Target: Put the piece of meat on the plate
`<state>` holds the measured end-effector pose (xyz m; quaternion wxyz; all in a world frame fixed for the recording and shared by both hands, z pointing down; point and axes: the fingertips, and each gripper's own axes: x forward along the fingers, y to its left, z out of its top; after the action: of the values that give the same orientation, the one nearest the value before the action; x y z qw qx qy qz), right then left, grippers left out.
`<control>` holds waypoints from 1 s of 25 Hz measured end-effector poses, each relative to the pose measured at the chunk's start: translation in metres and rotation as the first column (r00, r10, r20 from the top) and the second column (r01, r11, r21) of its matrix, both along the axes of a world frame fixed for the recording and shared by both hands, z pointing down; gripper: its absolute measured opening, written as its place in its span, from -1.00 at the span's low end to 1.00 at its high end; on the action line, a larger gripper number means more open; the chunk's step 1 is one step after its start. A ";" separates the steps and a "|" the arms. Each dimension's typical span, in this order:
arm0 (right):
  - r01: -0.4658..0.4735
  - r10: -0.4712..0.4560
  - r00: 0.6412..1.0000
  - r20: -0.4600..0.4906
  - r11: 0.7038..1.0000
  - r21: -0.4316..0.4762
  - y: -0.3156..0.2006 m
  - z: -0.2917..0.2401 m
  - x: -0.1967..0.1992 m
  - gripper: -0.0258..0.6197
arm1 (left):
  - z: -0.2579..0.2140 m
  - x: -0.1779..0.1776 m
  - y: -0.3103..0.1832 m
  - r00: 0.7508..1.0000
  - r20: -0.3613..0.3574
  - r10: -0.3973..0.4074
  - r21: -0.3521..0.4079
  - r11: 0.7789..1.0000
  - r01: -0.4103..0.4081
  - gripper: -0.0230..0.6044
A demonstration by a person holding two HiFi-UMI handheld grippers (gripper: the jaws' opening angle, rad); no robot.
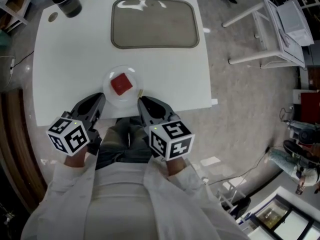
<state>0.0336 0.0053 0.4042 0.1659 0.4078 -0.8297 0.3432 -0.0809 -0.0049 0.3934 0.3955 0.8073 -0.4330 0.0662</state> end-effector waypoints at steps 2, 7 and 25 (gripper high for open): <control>-0.005 0.005 1.000 0.009 1.000 -0.019 0.000 0.007 0.001 -0.87 | 0.008 -0.003 -0.002 1.000 0.016 -0.015 -0.014 1.000 0.015 -0.89; -0.005 0.009 0.999 0.050 0.996 -0.084 0.002 0.026 0.001 -0.87 | 0.029 -0.011 -0.002 0.997 0.037 -0.071 -0.060 0.996 0.073 -0.89; -0.130 0.125 0.992 -0.034 0.975 -0.179 -0.022 0.066 0.018 -0.63 | 0.074 -0.019 -0.007 0.989 0.076 -0.127 -0.221 0.965 0.141 -0.70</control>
<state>0.0514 -0.0171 0.4702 0.1893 0.4473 -0.7653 0.4224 -0.0994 -0.0115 0.4678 0.4749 0.7236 -0.4880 0.1127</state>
